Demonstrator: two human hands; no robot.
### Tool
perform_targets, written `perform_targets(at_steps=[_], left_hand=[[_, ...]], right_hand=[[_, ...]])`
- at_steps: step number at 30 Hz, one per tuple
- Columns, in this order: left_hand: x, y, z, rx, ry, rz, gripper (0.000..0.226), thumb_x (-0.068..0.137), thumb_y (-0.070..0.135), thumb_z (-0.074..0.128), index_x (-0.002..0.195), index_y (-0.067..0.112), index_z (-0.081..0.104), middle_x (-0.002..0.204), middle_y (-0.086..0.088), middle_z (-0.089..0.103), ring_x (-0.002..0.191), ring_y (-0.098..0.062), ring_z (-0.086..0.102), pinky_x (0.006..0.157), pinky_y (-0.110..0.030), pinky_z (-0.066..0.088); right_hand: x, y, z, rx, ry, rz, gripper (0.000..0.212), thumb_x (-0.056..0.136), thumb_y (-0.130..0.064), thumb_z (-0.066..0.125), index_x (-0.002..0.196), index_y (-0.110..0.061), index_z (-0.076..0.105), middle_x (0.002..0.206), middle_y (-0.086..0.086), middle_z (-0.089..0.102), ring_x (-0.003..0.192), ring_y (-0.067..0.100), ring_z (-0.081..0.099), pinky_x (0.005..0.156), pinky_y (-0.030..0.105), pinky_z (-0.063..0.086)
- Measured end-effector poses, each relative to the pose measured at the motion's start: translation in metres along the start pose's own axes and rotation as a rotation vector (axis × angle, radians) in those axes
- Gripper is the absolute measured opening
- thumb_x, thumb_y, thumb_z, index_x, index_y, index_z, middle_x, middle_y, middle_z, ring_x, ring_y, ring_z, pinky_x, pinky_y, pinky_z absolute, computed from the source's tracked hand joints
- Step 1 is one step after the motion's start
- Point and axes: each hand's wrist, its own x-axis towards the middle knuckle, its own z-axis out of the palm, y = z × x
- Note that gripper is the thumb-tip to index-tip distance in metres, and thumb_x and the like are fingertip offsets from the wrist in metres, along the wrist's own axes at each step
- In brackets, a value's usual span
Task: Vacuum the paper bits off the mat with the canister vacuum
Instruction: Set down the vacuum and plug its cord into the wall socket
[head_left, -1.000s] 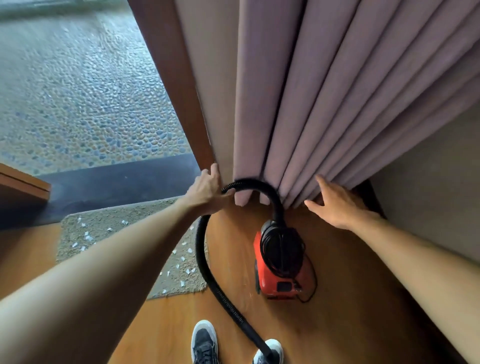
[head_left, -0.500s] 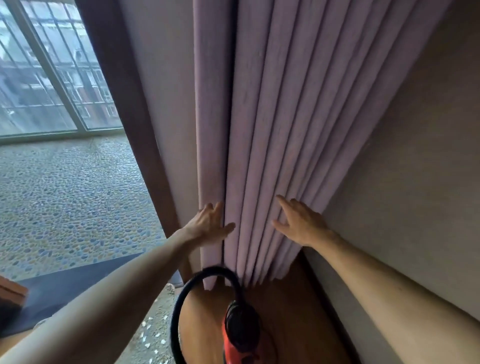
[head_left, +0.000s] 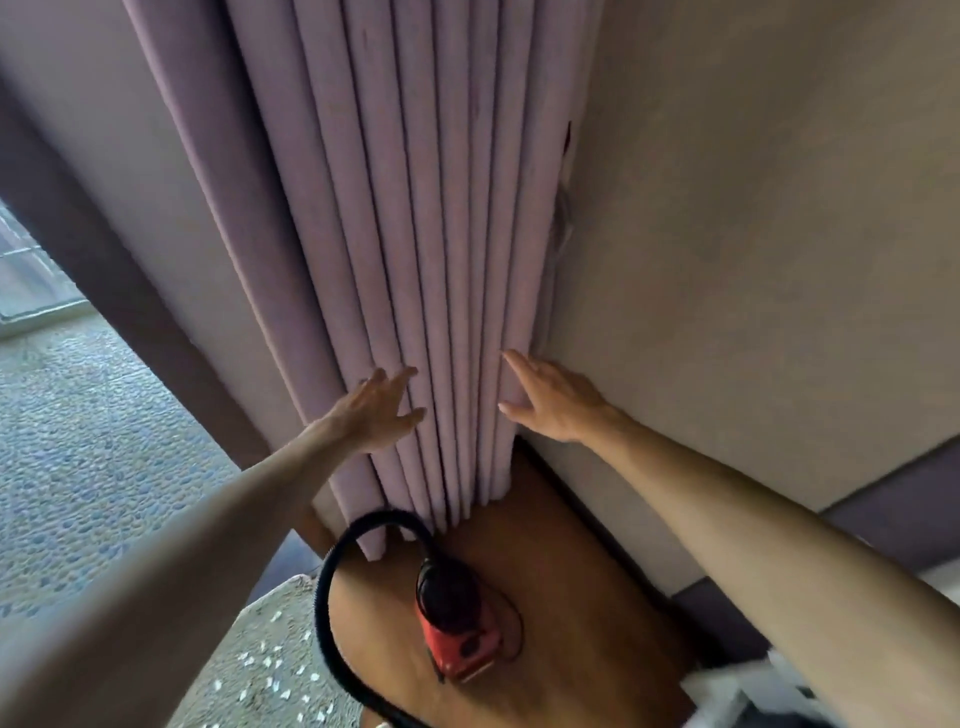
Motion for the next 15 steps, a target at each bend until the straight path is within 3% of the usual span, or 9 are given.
perform_targets(at_steps=[9, 15], left_hand=[[0.053, 0.009, 0.044, 0.081, -0.184, 0.168, 0.065, 0.098, 0.049, 0.046, 0.152, 0.023, 0.021, 0.136, -0.016, 0.042, 0.122, -0.036, 0.049, 0.099, -0.049, 0.045], [0.082, -0.014, 0.085, 0.128, -0.325, 0.28, 0.067, 0.099, 0.047, 0.045, 0.154, 0.022, 0.017, 0.141, -0.018, 0.038, 0.124, -0.037, 0.046, 0.101, -0.049, 0.043]], right_hand=[[-0.032, 0.019, 0.063, 0.057, -0.089, 0.222, 0.075, 0.095, -0.055, 0.045, 0.153, -0.021, 0.012, 0.143, 0.011, 0.044, 0.121, 0.032, 0.05, 0.087, 0.047, 0.05], [-0.041, 0.01, 0.113, 0.113, -0.162, 0.394, 0.073, 0.095, -0.056, 0.044, 0.153, -0.023, 0.012, 0.144, 0.012, 0.043, 0.122, 0.032, 0.051, 0.09, 0.048, 0.05]])
